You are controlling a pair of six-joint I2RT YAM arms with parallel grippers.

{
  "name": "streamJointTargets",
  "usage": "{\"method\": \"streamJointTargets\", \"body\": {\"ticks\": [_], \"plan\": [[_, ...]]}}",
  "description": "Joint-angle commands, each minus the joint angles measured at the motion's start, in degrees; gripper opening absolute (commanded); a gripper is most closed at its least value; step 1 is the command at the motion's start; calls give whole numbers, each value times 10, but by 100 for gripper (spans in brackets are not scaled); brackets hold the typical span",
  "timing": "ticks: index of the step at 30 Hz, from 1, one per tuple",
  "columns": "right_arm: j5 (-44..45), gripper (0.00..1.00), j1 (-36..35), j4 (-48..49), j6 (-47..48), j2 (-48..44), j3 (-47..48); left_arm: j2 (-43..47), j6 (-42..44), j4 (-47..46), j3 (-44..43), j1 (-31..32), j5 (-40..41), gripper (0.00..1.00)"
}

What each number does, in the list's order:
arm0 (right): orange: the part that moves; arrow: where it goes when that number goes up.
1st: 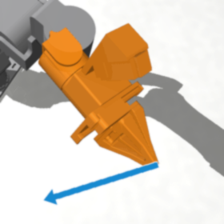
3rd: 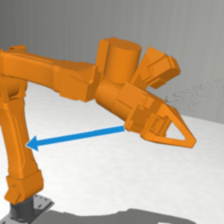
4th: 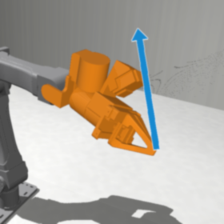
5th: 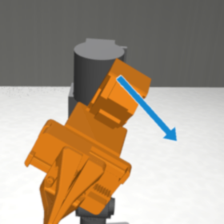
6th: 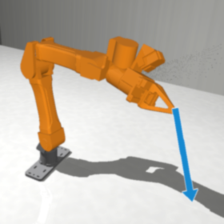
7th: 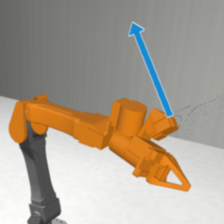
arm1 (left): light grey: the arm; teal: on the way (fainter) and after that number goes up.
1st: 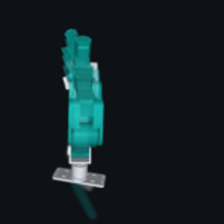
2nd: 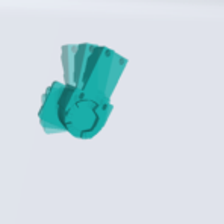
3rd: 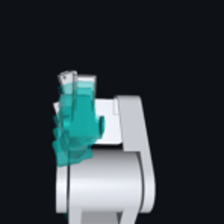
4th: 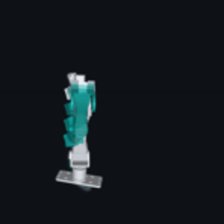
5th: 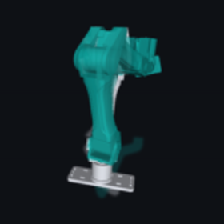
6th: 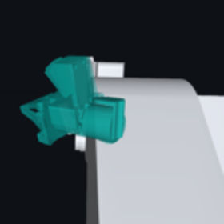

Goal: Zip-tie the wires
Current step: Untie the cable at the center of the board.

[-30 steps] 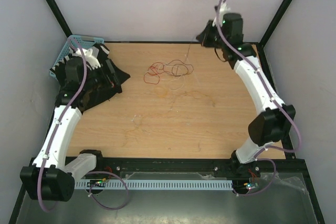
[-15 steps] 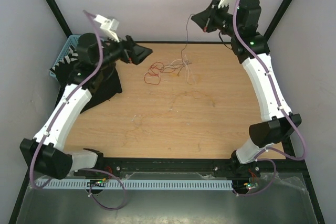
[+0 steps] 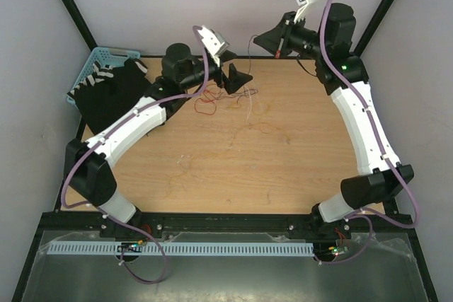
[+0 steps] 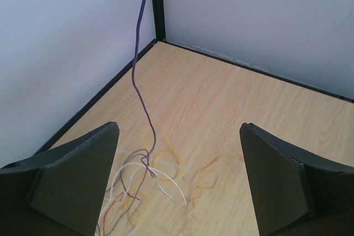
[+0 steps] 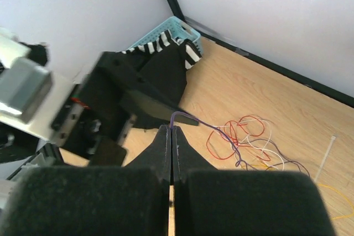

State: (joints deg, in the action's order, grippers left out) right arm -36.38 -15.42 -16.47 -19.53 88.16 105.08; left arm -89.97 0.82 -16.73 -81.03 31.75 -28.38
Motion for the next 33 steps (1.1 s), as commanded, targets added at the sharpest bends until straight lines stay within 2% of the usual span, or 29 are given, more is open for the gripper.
{"method": "streamJointTargets", "body": {"ticks": [1, 6, 12, 16, 17, 19, 21, 23, 28, 31, 33], "plan": [[-46, 0, -3, 11, -6, -34, -17, -18, 51, -84, -37, 11, 23, 90], [-67, 0, -3, 10, -3, -40, -22, -50, 46, -128, -51, 17, 33, 70], [-58, 0, -3, 10, 7, -44, -34, -67, 27, -184, -52, 23, 26, 38], [-44, 0, -3, 10, 12, -45, -43, -63, 26, -204, -53, 24, 8, 31], [-45, 0, -3, 10, 12, -43, -44, -63, 24, -206, -54, 24, 2, 25], [-47, 0, -3, 11, 11, -39, -44, -64, 21, -205, -60, 24, -16, 2], [-48, 0, -3, 11, 14, -34, -41, -65, 14, -205, -63, 24, -10, 0], [-38, 14, -3, 10, 19, -31, -41, -68, 10, -199, -69, 23, 24, 0], [9, 60, -3, 12, 38, -44, -59, -64, -19, -145, -99, -11, 97, 0], [26, 80, -3, 22, 44, -50, -91, -50, -43, -127, -106, -39, 94, 0], [29, 85, -3, 44, 39, -53, -131, -37, -82, -117, -111, -60, 82, 0]]}}
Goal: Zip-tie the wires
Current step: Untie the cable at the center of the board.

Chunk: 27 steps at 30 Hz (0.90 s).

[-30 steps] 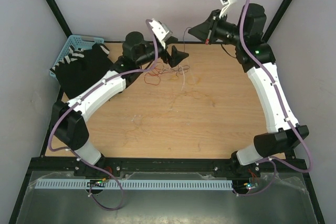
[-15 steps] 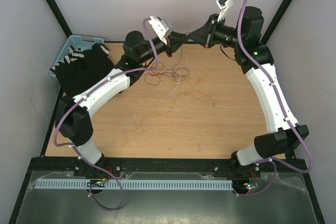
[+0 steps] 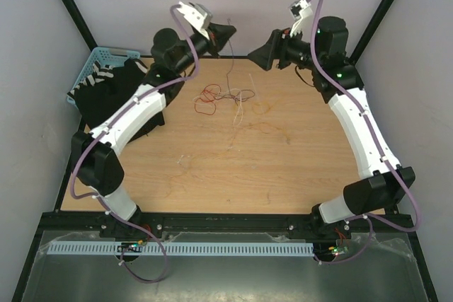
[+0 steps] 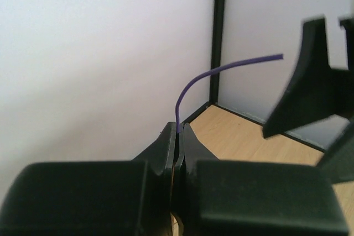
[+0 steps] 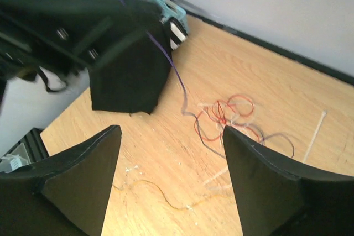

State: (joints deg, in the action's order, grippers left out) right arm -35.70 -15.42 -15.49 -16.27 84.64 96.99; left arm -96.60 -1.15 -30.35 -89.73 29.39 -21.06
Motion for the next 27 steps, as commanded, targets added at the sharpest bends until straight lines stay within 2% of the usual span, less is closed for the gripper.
{"method": "streamJointTargets", "body": {"ticks": [1, 6, 8, 15, 20, 27], "plan": [[20, 86, -2, 51, 1, -17, -82, 35, -74, 21, -25, -48, 3, 0], [-16, 87, -6, 208, -84, 1, -217, 58, -68, 32, -18, -56, -10, 0], [-16, 89, -24, 242, -83, 27, -233, 58, -67, 32, -17, -56, -12, 0], [41, 95, -122, 300, -4, 115, -206, 61, -72, 34, -18, -56, -18, 0], [102, 96, -165, 289, 52, 176, -157, 73, -69, 41, -15, -57, -16, 0], [161, 83, -170, 247, 64, 252, -117, 113, -86, 71, -15, -80, -7, 0]]}}
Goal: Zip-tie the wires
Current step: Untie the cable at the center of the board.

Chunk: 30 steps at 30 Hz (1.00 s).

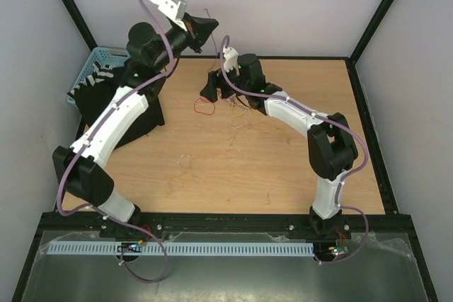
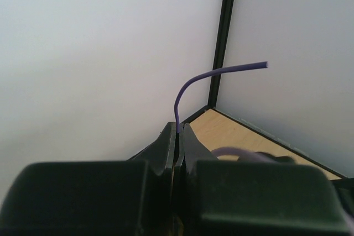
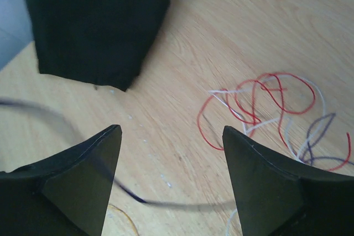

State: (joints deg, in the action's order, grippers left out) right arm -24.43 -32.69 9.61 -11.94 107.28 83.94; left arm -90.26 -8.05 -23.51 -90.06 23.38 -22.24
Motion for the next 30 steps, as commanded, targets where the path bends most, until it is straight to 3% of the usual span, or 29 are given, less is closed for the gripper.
{"method": "streamJointTargets", "body": {"ticks": [1, 8, 13, 15, 20, 27, 30], "plan": [[52, 81, 2, -3, 18, 31, 11, 59, -28, 7, -13, -30, 7, 0], [66, 72, 10, 15, -10, 72, 3, 138, -89, 26, -9, -122, 0, 0], [27, 61, 38, 68, -100, 123, 33, 199, -116, 31, -3, -171, 9, 0], [14, 55, 49, 76, -130, 142, 60, 222, -124, 38, 2, -191, 8, 0], [24, 28, 69, 56, -132, 156, 124, 268, -134, 61, 13, -237, 20, 0], [24, 26, 118, -35, -99, 148, 245, 312, -63, 128, -3, -261, 58, 0], [20, 31, 137, -63, -88, 135, 301, 323, -47, 150, -1, -261, 68, 0]]}}
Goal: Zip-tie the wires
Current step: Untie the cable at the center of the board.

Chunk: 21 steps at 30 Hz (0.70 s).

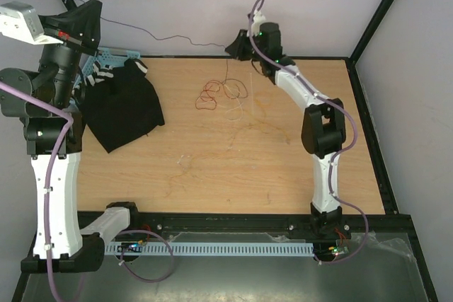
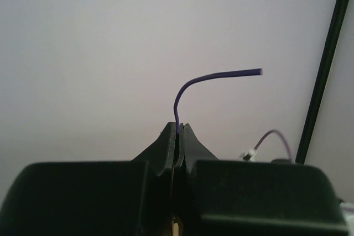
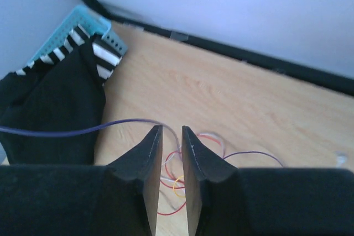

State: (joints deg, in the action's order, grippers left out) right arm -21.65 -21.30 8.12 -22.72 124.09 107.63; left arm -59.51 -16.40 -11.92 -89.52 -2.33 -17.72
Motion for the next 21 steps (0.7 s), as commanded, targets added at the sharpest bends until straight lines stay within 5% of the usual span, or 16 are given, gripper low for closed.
{"method": "streamJointTargets", "body": {"ticks": [1, 9, 13, 17, 21], "plan": [[-10, 32, 27, -57, 23, -38, 79, 18, 37, 35, -1, -4, 24, 0], [12, 16, 52, -105, 59, -107, 124, 53, 47, 52, 66, -5, 55, 0], [-13, 38, 52, -110, 70, -134, 76, 60, 40, 54, 74, -5, 56, 0], [-13, 44, 41, -78, 61, -167, -50, 62, 31, 58, 71, -5, 56, 0], [-25, 69, -6, 8, 97, -196, -193, 64, 30, 61, 67, -5, 56, 0]]}}
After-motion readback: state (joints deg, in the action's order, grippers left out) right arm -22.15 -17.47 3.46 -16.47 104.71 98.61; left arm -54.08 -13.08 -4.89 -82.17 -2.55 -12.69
